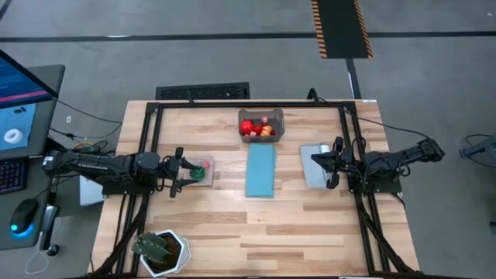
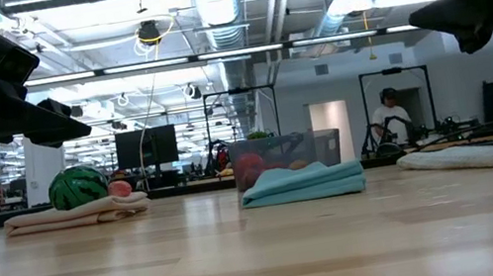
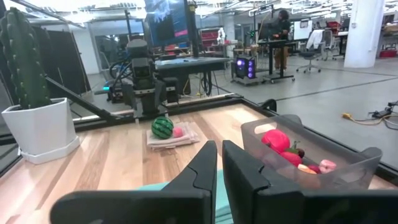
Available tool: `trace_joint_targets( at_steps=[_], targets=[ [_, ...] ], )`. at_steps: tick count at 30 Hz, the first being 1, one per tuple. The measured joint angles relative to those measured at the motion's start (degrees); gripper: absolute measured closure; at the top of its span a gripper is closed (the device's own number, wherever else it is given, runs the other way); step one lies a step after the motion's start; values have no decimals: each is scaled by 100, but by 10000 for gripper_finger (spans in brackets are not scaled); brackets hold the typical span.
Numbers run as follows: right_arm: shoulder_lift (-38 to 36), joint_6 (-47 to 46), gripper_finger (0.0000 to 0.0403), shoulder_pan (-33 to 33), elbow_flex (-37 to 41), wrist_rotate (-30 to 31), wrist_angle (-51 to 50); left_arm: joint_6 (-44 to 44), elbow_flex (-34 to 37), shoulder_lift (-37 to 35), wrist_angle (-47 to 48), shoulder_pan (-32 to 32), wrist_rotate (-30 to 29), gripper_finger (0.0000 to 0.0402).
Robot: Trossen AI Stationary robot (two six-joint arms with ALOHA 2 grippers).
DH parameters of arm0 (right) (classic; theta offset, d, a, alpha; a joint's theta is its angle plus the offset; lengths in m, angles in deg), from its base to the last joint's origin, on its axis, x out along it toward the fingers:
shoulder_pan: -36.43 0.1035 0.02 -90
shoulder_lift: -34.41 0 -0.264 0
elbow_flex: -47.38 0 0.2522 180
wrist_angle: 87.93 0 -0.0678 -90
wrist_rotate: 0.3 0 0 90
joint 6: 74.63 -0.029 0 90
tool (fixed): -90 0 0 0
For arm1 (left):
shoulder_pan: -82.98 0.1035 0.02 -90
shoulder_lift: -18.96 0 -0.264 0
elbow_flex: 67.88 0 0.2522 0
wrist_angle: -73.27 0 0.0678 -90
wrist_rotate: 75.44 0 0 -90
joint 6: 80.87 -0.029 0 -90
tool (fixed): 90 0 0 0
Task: Pick and placing Produce into tupperware
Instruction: Put the green watermelon into the gray bin
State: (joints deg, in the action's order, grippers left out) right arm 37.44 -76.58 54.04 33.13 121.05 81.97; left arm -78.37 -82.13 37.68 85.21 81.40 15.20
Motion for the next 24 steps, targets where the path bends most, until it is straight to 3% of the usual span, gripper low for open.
trace_joint_targets(
  at_steps=[9,15,24],
  targets=[
    [0,-1,354,0,-2,0,0,-3,1,2,-44,0,0,178],
    [0,0,354,0,-2,-1,0,372,-3,-6,-1218,-7,-122,178],
    [2,-2,354,0,-2,-2,-2,704,-86,159,-2029,-196,-1358,178]
  ],
)
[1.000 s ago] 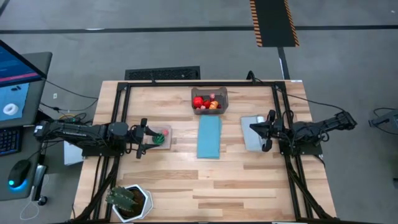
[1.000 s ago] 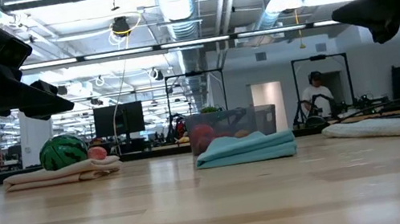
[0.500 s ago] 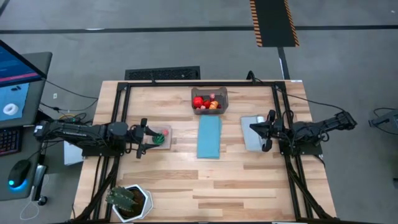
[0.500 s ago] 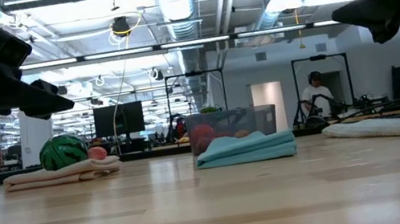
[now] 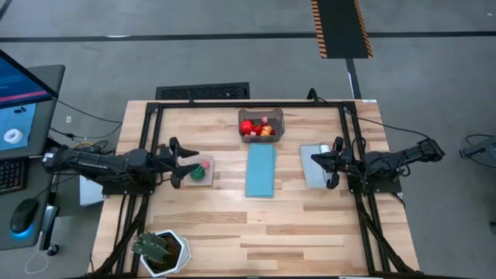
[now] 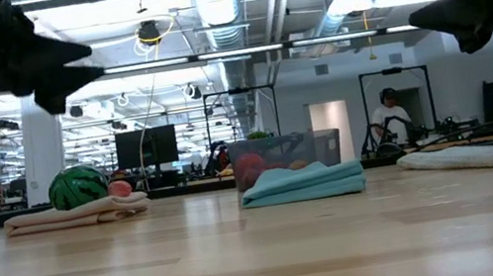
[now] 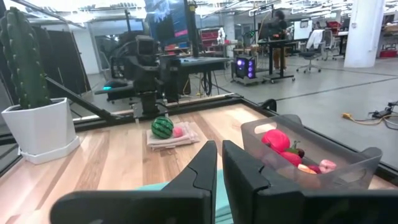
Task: Pick and placing Produce into tupperware
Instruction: Put the green watermelon into the gray bin
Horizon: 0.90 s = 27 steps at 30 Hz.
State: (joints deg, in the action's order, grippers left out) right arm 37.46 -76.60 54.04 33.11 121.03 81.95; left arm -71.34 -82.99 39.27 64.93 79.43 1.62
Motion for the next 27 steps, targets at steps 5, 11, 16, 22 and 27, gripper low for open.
trace_joint_targets(
  at_steps=[5,11,16,22,27],
  targets=[
    [0,0,354,0,0,0,2,-610,-805,522,-29,-609,-826,178],
    [0,0,354,0,0,0,1,-428,-2114,1892,1042,-1352,-3141,178],
    [0,0,354,0,0,0,2,-419,-3072,3159,1141,-1785,-4215,178],
    [0,0,353,-1,0,0,2,397,-4605,4714,2727,-1973,-4794,178],
    [0,0,353,0,0,0,2,2284,-5676,5801,4221,-1927,-5140,178]
  ],
)
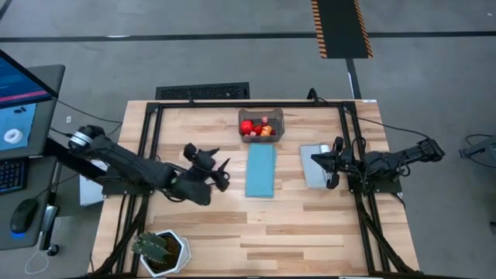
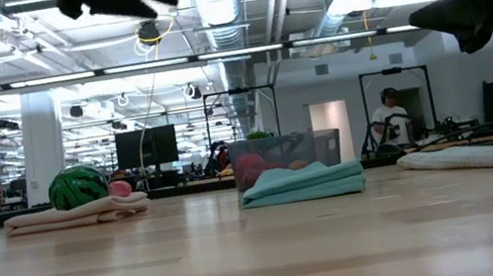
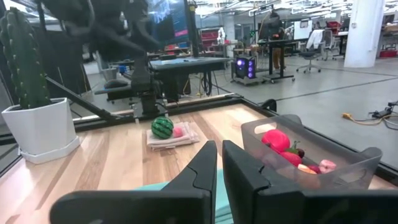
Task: Pick and placing Produce into tupperware
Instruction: Put the green watermelon into the gray bin
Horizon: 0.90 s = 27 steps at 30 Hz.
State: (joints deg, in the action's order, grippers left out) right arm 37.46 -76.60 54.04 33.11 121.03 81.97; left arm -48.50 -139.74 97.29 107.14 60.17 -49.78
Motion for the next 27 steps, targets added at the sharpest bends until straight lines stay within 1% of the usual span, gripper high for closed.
trace_joint_targets(
  at_steps=[3,5,6,7,9,11,12,14,15,17,19,21,25,27],
  targets=[
    [0,0,353,0,0,0,2,1856,-362,410,1568,46,84,178],
    [0,0,353,0,0,0,0,3643,-415,519,2408,76,424,178],
    [0,0,353,-1,0,0,1,4324,-371,530,2776,86,618,178],
    [0,0,353,0,0,0,2,4692,-321,535,3027,86,719,178],
    [0,0,353,0,0,0,1,5032,-259,527,3225,58,749,178],
    [0,0,353,0,0,0,0,5311,-208,464,3379,-38,1004,178],
    [0,0,353,0,0,0,1,5247,-201,447,3328,-88,1117,178],
    [0,0,353,-2,0,0,2,4687,-211,450,2975,-216,1281,178],
    [0,0,353,0,0,0,1,4590,-212,451,2929,-262,1400,178],
    [0,0,353,0,0,0,2,4881,-212,396,3073,-394,1568,178],
    [0,0,353,-2,0,0,2,5171,-225,331,3311,-501,1573,178],
    [-1,0,353,-1,0,0,2,5799,-225,290,3657,-617,1604,178],
    [0,0,353,0,0,0,2,7444,-225,264,4544,-845,1364,178],
    [0,0,353,-1,0,0,2,8310,-212,264,4939,-948,1538,178]
  ],
)
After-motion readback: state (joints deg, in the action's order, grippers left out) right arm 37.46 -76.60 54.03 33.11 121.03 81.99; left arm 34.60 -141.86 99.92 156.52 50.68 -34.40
